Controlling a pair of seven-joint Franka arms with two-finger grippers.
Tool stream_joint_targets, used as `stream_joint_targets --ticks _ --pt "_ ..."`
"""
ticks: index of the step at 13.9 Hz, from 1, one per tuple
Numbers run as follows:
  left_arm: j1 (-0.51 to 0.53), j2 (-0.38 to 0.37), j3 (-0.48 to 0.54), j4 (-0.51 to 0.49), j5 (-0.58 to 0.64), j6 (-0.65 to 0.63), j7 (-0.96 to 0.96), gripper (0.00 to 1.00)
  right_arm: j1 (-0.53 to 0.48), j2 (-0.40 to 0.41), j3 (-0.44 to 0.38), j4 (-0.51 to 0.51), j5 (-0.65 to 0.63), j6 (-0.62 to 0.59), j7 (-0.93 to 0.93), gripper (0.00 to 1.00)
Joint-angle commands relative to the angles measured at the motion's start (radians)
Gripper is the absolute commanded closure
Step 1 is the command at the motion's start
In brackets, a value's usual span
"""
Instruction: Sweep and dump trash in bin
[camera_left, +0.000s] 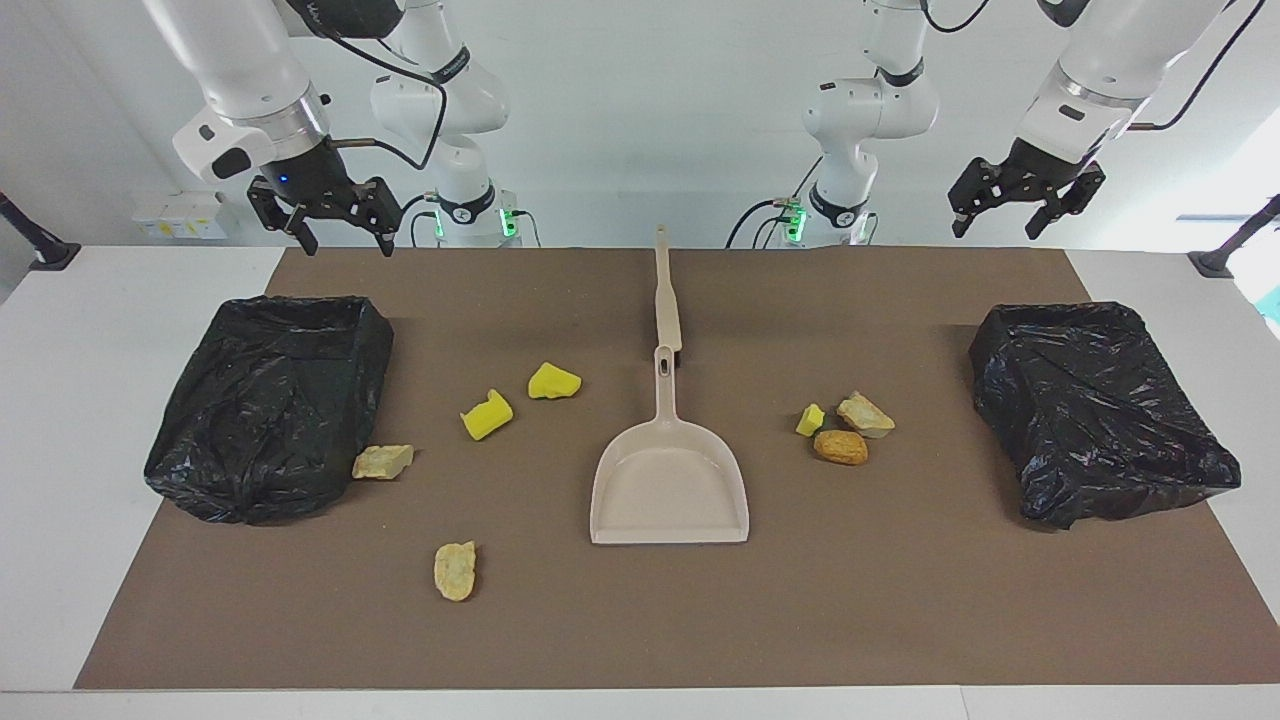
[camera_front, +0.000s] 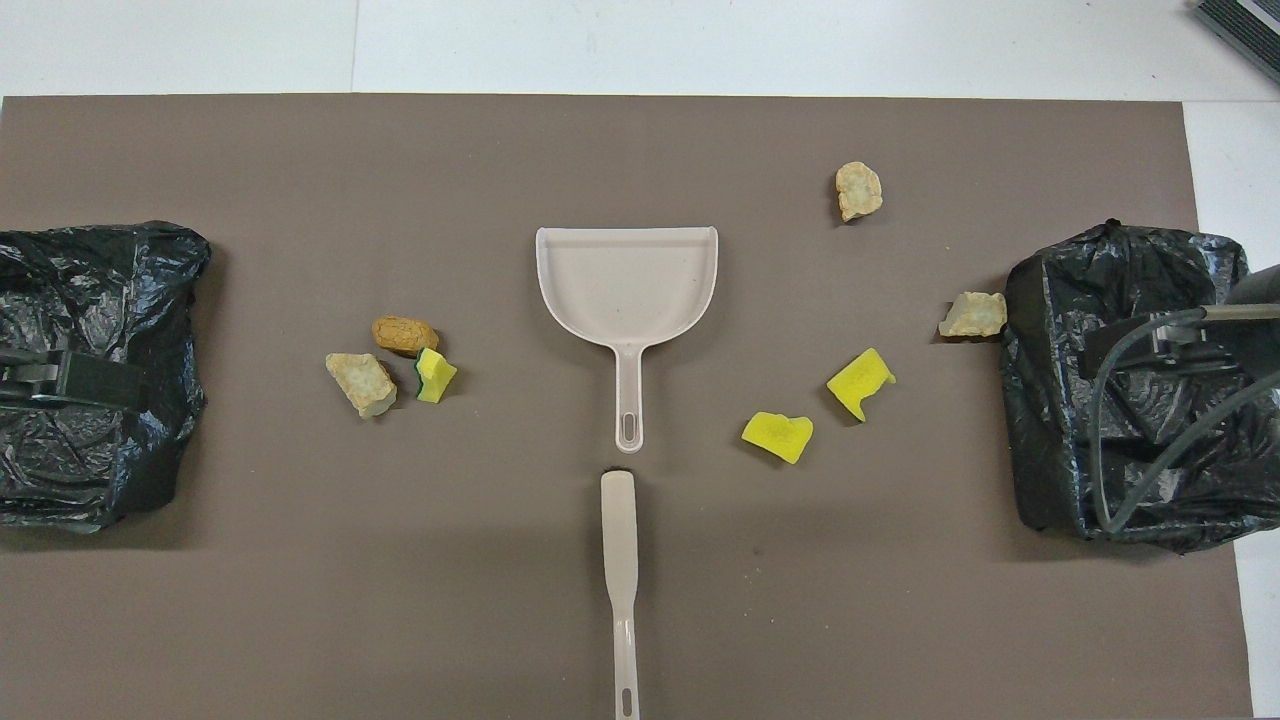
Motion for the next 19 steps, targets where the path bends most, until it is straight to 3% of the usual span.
stream_joint_targets --ticks 1,8,19 --pt "0.000 -0.007 0.004 -0.006 -0.012 0.015 -0.001 0.00 0.006 0.010 0.018 -0.017 0.011 0.034 0.013 0.00" --pt "-0.001 -0.015 0.004 -0.018 -0.012 0.018 0.002 0.00 0.127 0.099 0.040 -0.017 0.006 0.136 0.060 0.00" --pt "-0.006 -0.021 0.004 -0.025 -0.012 0.019 0.002 0.00 0.433 0.337 0.040 -0.017 0.015 0.466 0.509 0.00"
